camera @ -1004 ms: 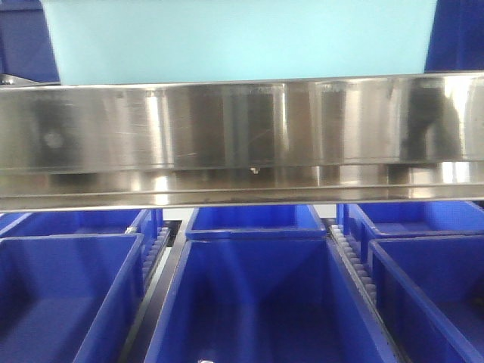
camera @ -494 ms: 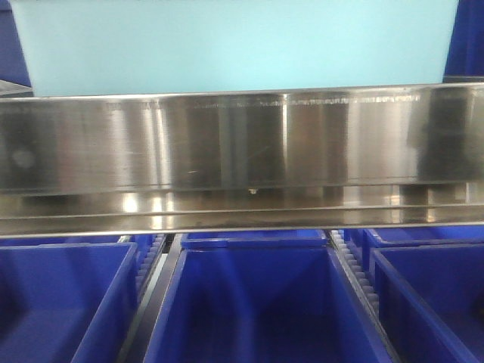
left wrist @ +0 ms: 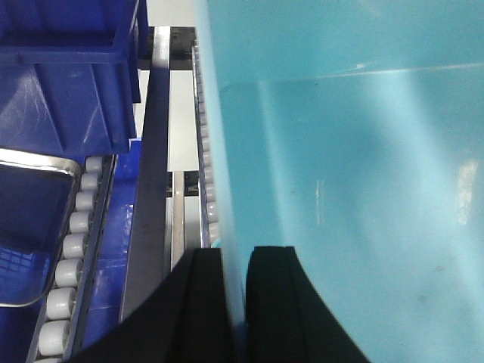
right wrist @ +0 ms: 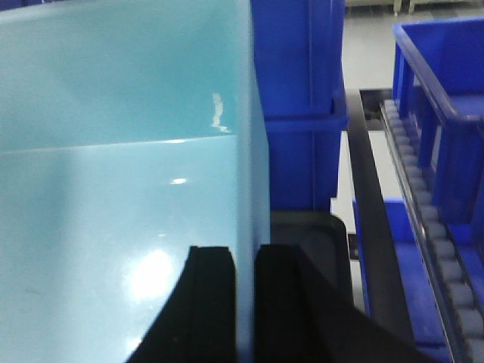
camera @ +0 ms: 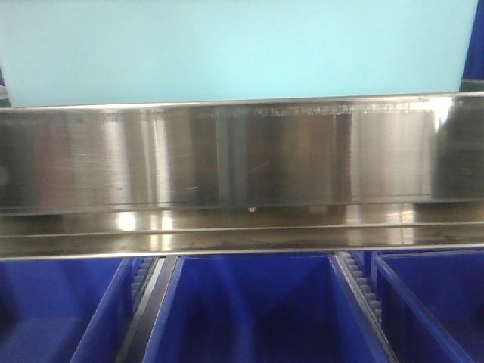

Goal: Move two blue bins to right shelf middle

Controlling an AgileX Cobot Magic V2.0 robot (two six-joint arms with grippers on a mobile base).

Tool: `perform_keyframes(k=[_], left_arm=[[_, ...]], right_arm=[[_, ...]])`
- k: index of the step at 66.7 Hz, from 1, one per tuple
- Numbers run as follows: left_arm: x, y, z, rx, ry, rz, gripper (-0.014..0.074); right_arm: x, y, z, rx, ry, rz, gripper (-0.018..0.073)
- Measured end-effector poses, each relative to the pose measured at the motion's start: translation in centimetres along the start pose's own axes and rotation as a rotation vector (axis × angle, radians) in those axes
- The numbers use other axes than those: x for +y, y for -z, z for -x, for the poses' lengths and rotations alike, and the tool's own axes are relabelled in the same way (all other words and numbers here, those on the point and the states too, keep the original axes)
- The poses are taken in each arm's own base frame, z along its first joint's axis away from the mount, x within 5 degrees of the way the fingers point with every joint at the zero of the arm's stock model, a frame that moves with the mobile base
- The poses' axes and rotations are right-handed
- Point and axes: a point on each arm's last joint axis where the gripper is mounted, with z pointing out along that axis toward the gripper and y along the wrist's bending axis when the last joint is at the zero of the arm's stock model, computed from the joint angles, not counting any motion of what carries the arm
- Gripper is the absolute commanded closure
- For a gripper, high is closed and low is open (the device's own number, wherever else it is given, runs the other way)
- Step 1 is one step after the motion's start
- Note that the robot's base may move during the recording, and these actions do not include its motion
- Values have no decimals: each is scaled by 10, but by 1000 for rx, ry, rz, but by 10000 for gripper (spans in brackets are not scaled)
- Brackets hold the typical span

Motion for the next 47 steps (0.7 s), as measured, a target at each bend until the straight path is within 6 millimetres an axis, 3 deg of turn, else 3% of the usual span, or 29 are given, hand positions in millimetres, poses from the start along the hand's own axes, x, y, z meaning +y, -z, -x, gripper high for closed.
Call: perform_keyframes(k=[47], left_arm=[[0,0,0,-2,-2,3,707]], right_arm=[[1,0,4,-45,12,10,721]])
